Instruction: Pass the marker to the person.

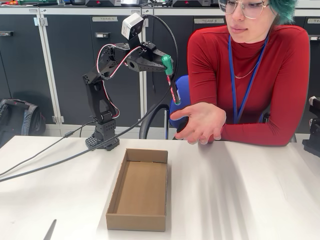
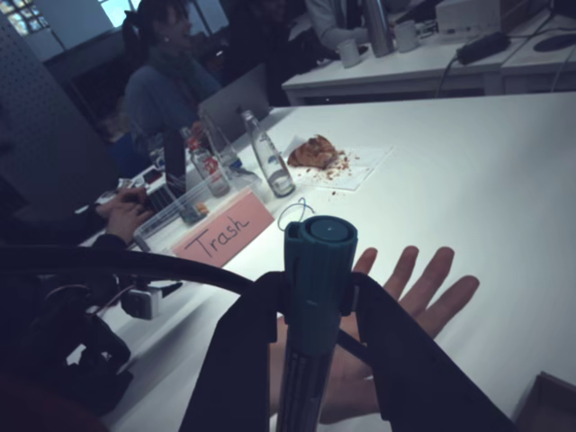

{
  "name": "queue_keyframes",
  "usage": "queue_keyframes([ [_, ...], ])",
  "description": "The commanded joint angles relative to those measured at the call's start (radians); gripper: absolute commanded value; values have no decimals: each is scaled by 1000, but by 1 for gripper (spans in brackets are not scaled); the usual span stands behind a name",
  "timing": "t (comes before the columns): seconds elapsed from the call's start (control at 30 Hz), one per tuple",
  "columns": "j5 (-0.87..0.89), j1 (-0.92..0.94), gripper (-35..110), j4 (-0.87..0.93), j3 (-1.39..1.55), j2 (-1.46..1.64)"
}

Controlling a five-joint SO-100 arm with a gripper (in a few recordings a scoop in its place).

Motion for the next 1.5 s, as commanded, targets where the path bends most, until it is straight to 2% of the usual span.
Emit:
queue_keyframes([
  [0.0, 5, 9, -5, -14, -170, -69],
  [0.43, 32, 60, -5, -192, -350, -253],
  [0.67, 241, 126, -5, -333, -341, -290],
  [0.83, 434, 206, -5, -351, -238, -261],
  [0.97, 506, 261, -5, -371, -127, -247],
  [1.3, 730, 347, -5, -609, 117, -236],
  [1.47, 675, 339, -5, -552, 169, -233],
])
